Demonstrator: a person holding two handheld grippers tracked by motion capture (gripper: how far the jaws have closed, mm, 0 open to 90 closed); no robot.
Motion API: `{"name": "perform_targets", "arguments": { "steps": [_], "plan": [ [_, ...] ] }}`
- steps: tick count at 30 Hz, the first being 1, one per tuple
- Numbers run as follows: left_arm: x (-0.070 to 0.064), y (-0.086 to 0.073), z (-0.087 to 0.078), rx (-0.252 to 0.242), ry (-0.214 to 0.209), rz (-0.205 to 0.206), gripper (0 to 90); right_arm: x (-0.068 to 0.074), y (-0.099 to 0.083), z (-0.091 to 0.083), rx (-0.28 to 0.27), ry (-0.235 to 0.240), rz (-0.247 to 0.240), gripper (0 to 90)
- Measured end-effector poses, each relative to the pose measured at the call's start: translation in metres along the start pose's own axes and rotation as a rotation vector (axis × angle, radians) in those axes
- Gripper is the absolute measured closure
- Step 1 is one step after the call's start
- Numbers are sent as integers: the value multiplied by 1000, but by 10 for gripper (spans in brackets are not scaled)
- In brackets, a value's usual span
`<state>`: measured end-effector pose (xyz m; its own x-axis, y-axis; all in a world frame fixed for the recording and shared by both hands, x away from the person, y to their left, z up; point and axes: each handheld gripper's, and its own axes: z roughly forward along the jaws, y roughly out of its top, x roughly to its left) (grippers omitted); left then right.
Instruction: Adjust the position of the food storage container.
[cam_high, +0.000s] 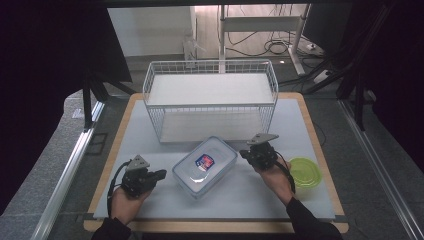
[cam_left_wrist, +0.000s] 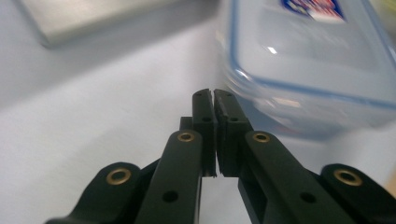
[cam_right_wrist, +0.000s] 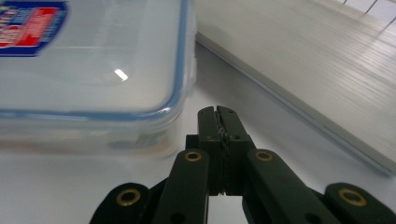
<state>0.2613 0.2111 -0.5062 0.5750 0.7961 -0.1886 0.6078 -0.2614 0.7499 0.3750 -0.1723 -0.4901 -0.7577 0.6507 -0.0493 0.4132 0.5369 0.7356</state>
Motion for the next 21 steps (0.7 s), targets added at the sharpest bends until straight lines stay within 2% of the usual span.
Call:
{"name": "perform_targets", "arguments": {
  "steps": [4, 7, 10, 12, 14, 17, 19, 21],
  "plan": [
    [-13, -6, 8, 61, -22, 14, 889, -4, 5, 17, 13, 41, -9, 859],
    [-14, -4, 15, 68, -48, 4, 888, -5, 7, 23, 36, 68, -2, 892],
    [-18, -2, 23, 96, -18, 23, 900, -6, 4, 23, 50, 139, 34, 895],
    [-18, -3, 29, 129, -23, 32, 900, -2, 4, 19, 60, 125, 11, 896],
    [-19, -1, 30, 134, -2, 46, 900, 2, 4, 14, 79, 116, -18, 896],
    [-13, 2, 32, 126, 32, 26, 900, 7, 0, 7, 86, 139, -22, 896],
    [-7, 2, 34, 122, 30, 2, 900, 14, -3, 4, 102, 134, -41, 896],
    [-3, 3, 35, 119, 36, -4, 900, 19, -5, 1, 117, 131, -66, 896]
  ]
}}
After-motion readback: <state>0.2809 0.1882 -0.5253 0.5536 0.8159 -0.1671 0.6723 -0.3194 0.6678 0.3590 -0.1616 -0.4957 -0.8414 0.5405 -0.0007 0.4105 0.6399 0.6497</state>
